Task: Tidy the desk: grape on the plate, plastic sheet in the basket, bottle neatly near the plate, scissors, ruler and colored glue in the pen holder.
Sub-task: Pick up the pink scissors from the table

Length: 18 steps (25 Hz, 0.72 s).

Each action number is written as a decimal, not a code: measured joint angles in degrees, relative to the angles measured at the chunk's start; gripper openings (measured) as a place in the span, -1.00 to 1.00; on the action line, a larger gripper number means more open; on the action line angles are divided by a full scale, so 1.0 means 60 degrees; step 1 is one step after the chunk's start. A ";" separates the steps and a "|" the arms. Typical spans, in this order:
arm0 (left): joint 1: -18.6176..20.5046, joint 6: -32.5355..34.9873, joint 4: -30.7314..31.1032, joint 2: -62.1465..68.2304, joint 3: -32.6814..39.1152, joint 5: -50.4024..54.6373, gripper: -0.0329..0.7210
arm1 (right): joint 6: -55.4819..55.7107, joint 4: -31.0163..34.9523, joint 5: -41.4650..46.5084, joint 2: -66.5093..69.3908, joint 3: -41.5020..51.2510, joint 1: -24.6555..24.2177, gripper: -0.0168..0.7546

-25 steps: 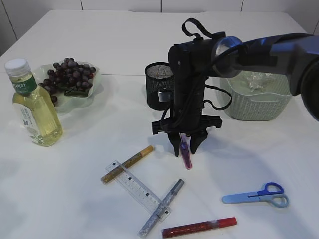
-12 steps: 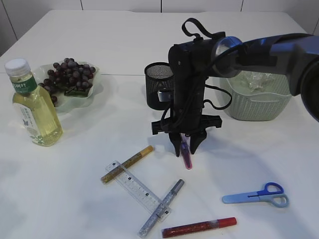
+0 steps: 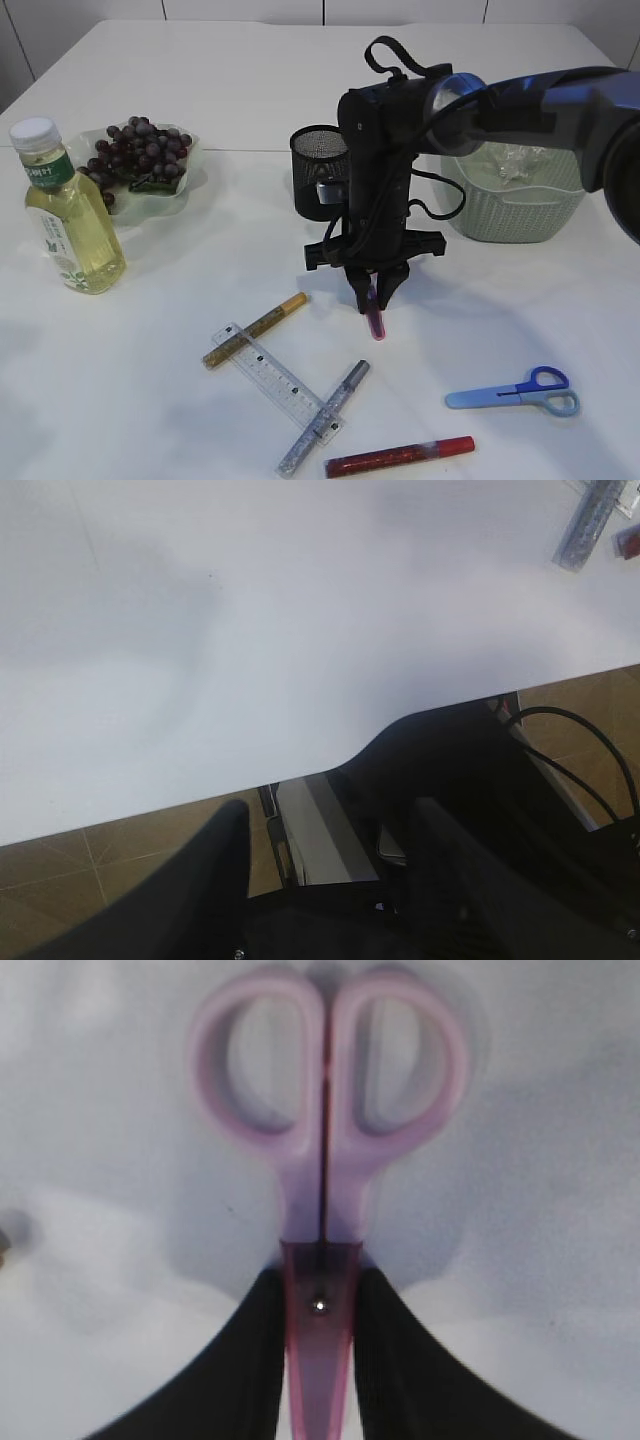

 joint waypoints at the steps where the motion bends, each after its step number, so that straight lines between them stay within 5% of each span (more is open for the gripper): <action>1: 0.0000 0.0000 0.0000 0.0000 0.0000 0.0000 0.07 | 0.0000 0.0000 0.0000 0.0000 0.0000 0.0000 -0.48; 18: 0.0000 0.0000 0.0000 0.0000 0.0000 0.0000 0.07 | -0.0004 -0.0016 0.0000 0.0000 -0.0021 0.0000 -0.49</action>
